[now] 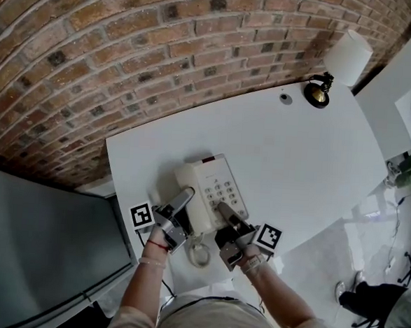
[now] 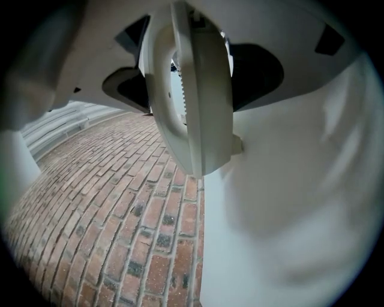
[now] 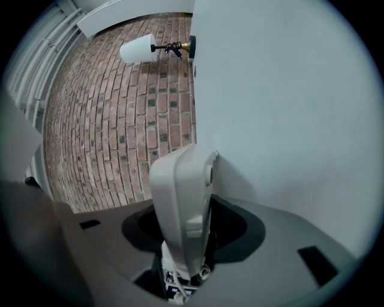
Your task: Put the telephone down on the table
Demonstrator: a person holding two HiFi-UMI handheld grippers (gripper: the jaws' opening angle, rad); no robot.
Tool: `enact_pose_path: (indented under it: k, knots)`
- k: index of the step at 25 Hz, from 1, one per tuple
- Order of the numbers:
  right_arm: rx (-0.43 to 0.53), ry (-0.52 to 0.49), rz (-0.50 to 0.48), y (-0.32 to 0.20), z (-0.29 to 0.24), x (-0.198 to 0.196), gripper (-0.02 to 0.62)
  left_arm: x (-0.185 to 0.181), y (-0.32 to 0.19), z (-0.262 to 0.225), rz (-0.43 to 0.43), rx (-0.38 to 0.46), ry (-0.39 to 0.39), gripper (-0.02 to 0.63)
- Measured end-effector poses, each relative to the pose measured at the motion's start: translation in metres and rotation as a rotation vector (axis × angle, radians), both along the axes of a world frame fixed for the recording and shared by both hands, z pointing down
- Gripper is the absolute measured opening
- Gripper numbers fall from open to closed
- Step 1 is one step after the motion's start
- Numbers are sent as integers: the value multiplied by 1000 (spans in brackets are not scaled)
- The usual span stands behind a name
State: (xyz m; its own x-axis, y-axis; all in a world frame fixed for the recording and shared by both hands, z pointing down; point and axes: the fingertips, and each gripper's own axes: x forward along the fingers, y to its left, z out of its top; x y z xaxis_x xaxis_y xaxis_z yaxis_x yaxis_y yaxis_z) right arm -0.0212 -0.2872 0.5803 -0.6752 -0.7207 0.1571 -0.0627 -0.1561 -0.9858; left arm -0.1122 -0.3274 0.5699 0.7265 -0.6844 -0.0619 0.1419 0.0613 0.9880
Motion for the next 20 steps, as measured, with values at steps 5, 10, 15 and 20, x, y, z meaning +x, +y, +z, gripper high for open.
enact_pose_path:
  k: [5,10,15,20]
  knots:
    - [2,-27,-42,17,-7,-7,184,-2,-1,1,-6,2,1,411]
    - [-11,-52,-34,35,-12,-8,179,-1,0,1,-8,5,-4,411]
    - [-47,-30,16,38,-6,-5,123,1,1,0,0,8,-12,411]
    - [-76,-27,58,41,2,1,119,4,4,-1,17,34,-36,413]
